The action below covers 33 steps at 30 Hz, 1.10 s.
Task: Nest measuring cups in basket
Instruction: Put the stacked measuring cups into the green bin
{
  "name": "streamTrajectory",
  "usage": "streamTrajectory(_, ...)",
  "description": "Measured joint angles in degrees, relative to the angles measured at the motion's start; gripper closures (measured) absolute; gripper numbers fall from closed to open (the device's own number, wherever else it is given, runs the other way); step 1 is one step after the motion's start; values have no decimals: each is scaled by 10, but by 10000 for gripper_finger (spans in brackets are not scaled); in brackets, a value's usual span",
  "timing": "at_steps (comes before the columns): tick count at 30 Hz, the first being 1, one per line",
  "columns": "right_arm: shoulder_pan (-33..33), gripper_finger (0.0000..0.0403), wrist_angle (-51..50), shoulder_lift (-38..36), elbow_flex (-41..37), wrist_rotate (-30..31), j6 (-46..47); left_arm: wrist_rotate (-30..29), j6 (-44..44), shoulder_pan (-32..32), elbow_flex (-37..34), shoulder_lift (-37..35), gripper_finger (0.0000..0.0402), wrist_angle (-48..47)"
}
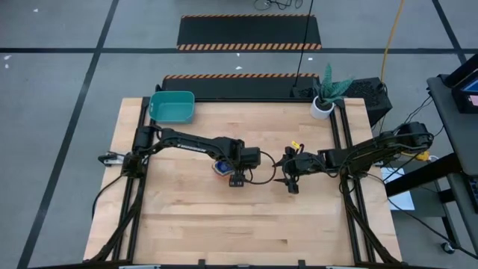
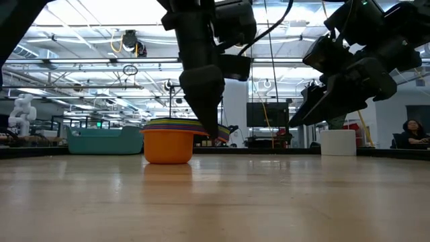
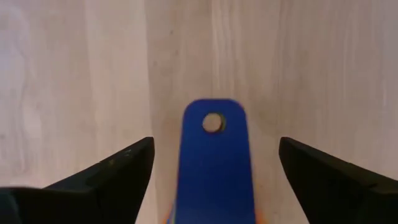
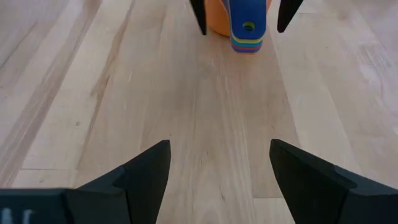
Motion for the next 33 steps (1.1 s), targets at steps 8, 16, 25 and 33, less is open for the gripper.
streamTrajectory(8, 0, 138, 0, 0, 0, 0, 0, 7, -5, 2, -3, 0, 130, 1)
streamTrajectory(16, 0, 138, 0, 0, 0, 0, 0, -11, -6, 0, -3, 0, 181, 1)
streamTrajectory(25, 0, 138, -3, 0, 1, -2, 0, -18, 6, -5, -3, 21, 134, 14)
streamTrajectory(33, 0, 138, -3, 0, 1, -2, 0, -18, -2, -4, -3, 22, 149, 12)
